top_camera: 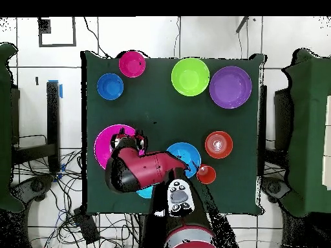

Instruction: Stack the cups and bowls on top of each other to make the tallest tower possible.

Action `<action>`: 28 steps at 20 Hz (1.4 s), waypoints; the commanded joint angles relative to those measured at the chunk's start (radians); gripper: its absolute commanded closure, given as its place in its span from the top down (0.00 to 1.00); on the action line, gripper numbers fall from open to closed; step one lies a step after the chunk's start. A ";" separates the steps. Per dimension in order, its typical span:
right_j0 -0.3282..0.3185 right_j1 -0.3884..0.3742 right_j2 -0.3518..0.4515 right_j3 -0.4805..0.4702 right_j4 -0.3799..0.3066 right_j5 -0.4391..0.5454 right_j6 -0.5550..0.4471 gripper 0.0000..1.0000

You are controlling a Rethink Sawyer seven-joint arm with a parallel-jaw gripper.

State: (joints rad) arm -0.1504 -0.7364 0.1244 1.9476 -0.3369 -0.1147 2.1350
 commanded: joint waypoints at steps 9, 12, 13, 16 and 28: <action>-0.153 -0.008 0.224 0.068 -0.050 0.183 -0.013 1.00; -0.177 -0.011 0.237 0.071 -0.060 0.192 -0.029 1.00; -0.183 -0.011 0.241 0.071 -0.062 0.195 -0.032 1.00; -0.213 -0.009 0.267 0.076 -0.069 0.207 -0.043 1.00; -0.076 0.018 0.091 0.006 -0.108 0.134 -0.008 1.00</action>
State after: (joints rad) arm -0.2758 -0.7647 0.2375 1.9653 -0.3606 -0.0282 2.1350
